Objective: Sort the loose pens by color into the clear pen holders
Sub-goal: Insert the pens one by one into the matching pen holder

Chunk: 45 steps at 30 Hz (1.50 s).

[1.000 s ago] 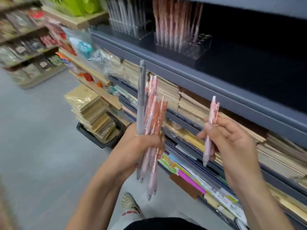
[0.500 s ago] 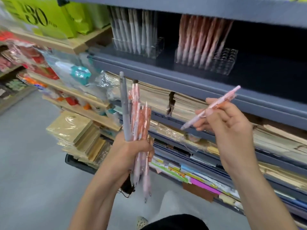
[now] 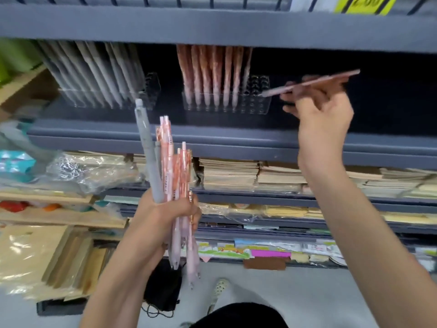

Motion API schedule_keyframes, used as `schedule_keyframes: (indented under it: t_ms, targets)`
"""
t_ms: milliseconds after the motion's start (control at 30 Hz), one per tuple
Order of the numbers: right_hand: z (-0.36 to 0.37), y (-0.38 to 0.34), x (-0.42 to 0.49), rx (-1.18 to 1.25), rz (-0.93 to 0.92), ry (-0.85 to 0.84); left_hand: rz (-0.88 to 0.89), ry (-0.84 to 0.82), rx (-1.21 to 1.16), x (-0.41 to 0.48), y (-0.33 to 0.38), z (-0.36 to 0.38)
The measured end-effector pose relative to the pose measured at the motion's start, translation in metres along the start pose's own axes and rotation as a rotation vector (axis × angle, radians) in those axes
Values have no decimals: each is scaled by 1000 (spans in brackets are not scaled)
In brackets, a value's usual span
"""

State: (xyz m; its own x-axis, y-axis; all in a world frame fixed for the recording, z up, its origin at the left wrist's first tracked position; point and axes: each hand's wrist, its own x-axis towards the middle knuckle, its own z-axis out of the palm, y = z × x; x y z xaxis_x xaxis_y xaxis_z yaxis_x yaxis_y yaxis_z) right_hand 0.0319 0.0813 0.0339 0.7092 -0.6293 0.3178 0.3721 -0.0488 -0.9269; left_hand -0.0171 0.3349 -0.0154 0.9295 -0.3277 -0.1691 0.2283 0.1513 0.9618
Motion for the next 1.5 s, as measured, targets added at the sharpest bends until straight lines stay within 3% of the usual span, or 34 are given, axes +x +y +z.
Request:
schedule_keyframes:
  t_ms: [167,300,433,700,1100,1233,1333,1400,1500]
  targets:
    - [23,16,36,-59,-100,29,-3,-31,-45,30,3,-8]
    - [38,26,57,-392,-154,-36,-24,-32,-45,42,-1,-11]
    - [51,27,70,-575,-128,-84,-38,-47,-49,49,-1,-11]
    - [64,22,74,-1124,-329,-273,-48,-108,-1,56,2,-13]
    - [79,16,63,-1323,-440,-303,-73,-139,11,52,1,-14]
    - [74,9,59,-1295,-317,-253,-88,-144,15,50,0,-15]
    - [66,-7,34,-959,-280,-106,-100,-159,21,49,2,-14]
    - [72,-21,1,-571,-214,-207,-109,-162,18,47,2,-13]
    - [81,-25,-40,-450,-107,-497,-124,-165,64,46,-2,-9]
